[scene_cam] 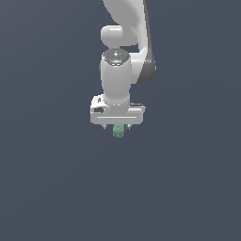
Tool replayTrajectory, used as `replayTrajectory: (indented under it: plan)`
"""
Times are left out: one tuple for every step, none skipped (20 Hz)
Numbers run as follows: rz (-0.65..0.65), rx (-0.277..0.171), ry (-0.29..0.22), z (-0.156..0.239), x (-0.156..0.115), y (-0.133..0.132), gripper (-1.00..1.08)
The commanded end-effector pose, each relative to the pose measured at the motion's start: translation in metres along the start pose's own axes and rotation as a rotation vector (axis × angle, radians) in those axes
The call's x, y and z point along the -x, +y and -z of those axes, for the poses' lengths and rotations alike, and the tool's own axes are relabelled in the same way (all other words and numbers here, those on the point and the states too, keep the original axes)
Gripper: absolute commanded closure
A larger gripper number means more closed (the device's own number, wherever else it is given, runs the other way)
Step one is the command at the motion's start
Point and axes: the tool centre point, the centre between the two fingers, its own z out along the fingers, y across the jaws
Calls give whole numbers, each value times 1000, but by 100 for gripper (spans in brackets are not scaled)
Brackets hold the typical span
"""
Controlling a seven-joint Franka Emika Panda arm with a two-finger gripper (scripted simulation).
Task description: Pick up the object and move it to a goal position.
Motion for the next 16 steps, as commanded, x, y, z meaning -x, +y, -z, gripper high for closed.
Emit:
replayTrajectory:
  plan:
    - [-13,-3,-8,-12,10,-1,-92]
    - [-19,-4,-12,-18,15,-2,-92]
    - [-26,-5,-15,-24,20,-2,-92]
    - [-33,-6,-20,-30,26,-3,-92]
    - [-41,-7,-24,-37,32,-3,-92]
    - [-49,-8,-29,-43,38,-4,-92]
    - [-57,-9,-33,-49,45,-4,-92]
    - [-64,-10,-37,-55,50,-5,-92]
    - [-70,-10,-41,-60,56,-5,-92]
    - [-77,-11,-44,-64,61,-5,-92]
    - [-82,-11,-47,-69,66,-6,-92]
    - [-87,-11,-50,-72,70,-6,-92]
    - [-92,-11,-52,-75,74,-6,-92]
    - [-96,-12,-55,-78,78,-6,-92]
    - [-99,-12,-57,-81,81,-7,-92]
    - [-102,-12,-58,-83,83,-7,-92]
